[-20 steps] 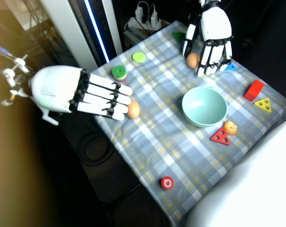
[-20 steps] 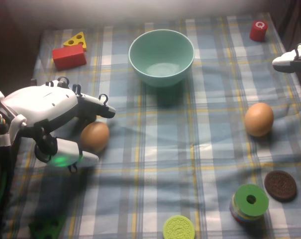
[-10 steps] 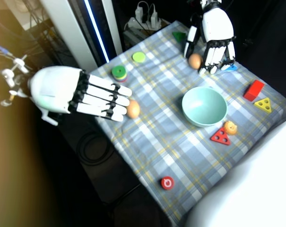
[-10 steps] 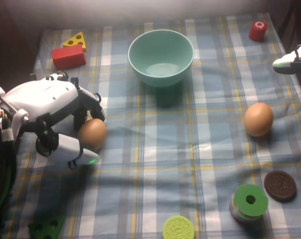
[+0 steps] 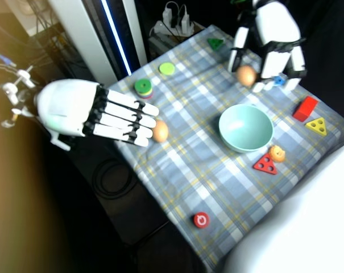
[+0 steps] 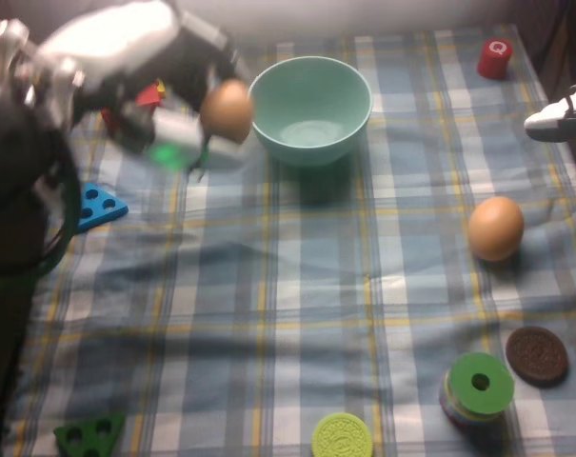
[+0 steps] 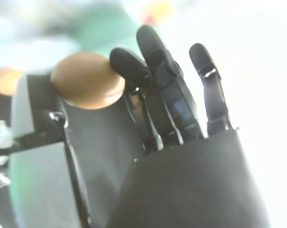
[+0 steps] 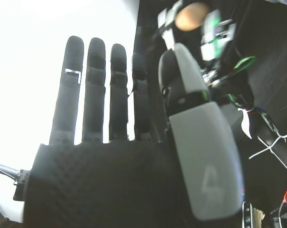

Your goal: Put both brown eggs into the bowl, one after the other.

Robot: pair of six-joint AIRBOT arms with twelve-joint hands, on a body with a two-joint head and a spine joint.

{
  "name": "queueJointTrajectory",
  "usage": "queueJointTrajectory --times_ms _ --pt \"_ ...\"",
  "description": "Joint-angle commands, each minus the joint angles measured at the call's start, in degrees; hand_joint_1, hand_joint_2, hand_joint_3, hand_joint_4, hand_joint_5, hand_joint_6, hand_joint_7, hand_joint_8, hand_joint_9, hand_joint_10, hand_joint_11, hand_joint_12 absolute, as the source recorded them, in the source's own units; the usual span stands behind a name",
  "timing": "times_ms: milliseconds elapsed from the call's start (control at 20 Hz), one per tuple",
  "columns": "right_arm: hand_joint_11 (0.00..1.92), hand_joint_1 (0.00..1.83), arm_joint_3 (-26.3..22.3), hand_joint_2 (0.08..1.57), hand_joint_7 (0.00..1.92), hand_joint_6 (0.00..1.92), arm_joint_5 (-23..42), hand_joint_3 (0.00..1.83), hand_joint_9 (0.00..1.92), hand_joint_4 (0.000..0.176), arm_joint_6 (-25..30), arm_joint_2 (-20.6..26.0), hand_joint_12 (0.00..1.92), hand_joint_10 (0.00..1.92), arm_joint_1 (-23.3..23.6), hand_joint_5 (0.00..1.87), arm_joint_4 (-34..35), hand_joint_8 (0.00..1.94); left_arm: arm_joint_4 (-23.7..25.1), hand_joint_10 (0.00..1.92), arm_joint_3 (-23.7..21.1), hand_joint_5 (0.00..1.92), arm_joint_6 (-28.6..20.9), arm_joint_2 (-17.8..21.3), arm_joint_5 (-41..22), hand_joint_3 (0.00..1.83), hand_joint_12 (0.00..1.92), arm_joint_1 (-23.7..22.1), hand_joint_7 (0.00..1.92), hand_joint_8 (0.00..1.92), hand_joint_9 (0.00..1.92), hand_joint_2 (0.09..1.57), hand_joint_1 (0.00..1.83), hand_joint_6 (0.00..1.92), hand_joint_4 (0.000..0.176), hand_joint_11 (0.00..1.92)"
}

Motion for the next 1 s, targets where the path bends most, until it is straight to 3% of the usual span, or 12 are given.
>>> queueJointTrajectory --times_ms 0,200,300,350,400,450,550,600,650,800,900,950 --pt "0.42 0.90 0.2 1.26 0.69 0.00 6.8 0.00 0.68 0.000 0.2 0.0 0.56 0.00 0.3 0.58 1.5 0.00 1.0 0.01 1.1 1.08 -0.3 -1.1 -2.2 0.00 0.88 -1.2 0.94 1.12 0.91 1.10 1.22 0.73 0.000 0.10" --pt "0.49 0.88 0.8 1.26 0.74 0.00 6.7 0.00 0.74 0.000 0.4 -0.8 0.60 0.00 0.4 0.60 1.2 0.00 -2.5 0.12 8.6 1.15 -0.3 -7.3 3.5 0.00 1.24 -4.4 1.04 1.12 1.07 1.08 1.27 0.45 0.000 0.12" --pt "0.45 0.92 1.0 1.26 0.72 0.00 6.7 0.00 0.71 0.000 0.5 -0.9 0.61 0.00 0.4 0.60 1.1 0.00 -4.1 0.05 11.9 0.88 -0.4 -9.8 6.0 0.01 1.26 -5.2 0.92 1.24 0.91 1.16 1.20 0.97 0.000 0.03" --pt "0.42 0.90 1.1 1.26 0.69 0.00 6.7 0.00 0.68 0.000 0.5 -1.1 0.60 0.00 0.4 0.59 1.0 0.00 -4.6 0.02 12.8 0.87 -0.4 -10.6 6.7 0.00 1.26 -5.3 0.86 0.55 0.86 1.16 1.02 1.11 0.119 0.05" --pt "0.47 0.88 1.1 1.27 0.72 0.00 6.7 0.00 0.72 0.000 0.5 -1.2 0.63 0.01 0.5 0.59 0.9 0.01 -4.8 0.02 13.6 0.91 -0.4 -11.3 7.4 0.00 1.21 -5.4 0.92 0.24 0.87 1.14 1.01 1.07 0.144 0.13" --pt "0.47 0.89 1.2 1.27 0.72 0.00 6.7 0.00 0.72 0.000 0.5 -1.2 0.63 0.01 0.5 0.59 0.9 0.01 -5.1 0.02 14.1 0.93 -0.4 -11.8 7.8 0.00 1.12 -5.4 0.97 0.09 0.89 1.13 1.02 1.04 0.129 0.19" --pt "0.50 0.91 1.2 1.26 0.71 0.00 6.7 0.00 0.72 0.000 0.5 -1.2 0.59 0.00 0.6 0.57 0.7 0.00 -5.3 0.01 14.4 1.00 -0.3 -12.2 7.9 0.00 1.07 -5.4 0.99 0.02 0.91 1.10 1.06 0.94 0.071 0.25" --pt "0.51 0.91 1.2 1.26 0.70 0.00 6.7 0.00 0.71 0.000 0.5 -1.2 0.54 0.00 0.6 0.57 0.7 0.00 -5.1 0.00 14.3 0.87 -0.3 -12.2 7.9 0.00 1.07 -5.4 0.94 0.00 0.89 1.03 1.07 0.34 0.000 0.24" --pt "0.50 0.92 1.2 1.26 0.69 0.00 6.7 0.00 0.70 0.000 0.5 -1.2 0.53 0.00 0.6 0.57 0.7 0.00 -5.0 0.01 14.2 0.85 -0.3 -12.2 7.9 0.00 1.06 -5.2 0.90 0.00 0.87 1.02 1.07 0.11 0.000 0.23" --pt "0.49 0.93 1.2 1.27 0.69 0.00 6.7 0.00 0.69 0.000 0.5 -1.2 0.51 0.00 0.6 0.57 0.7 0.00 -4.9 0.00 13.3 0.72 -0.3 -11.6 7.0 0.00 1.04 -4.6 0.74 0.00 0.74 1.05 0.99 0.00 0.019 0.10" --pt "0.50 0.90 1.2 1.28 0.69 0.00 6.7 0.00 0.71 0.000 0.5 -1.3 0.53 0.01 0.6 0.56 0.7 0.00 -4.6 0.00 11.9 0.65 -0.3 -10.9 5.6 0.00 0.97 -3.9 0.69 0.00 0.72 1.01 1.04 0.00 0.049 0.13" --pt "0.51 0.90 1.2 1.27 0.70 0.00 6.7 0.00 0.71 0.000 0.5 -1.4 0.53 0.01 0.6 0.56 0.7 0.00 -4.2 0.00 11.3 0.53 -0.3 -10.8 4.9 0.01 0.95 -3.7 0.59 0.00 0.64 1.03 1.00 0.00 0.092 0.07"
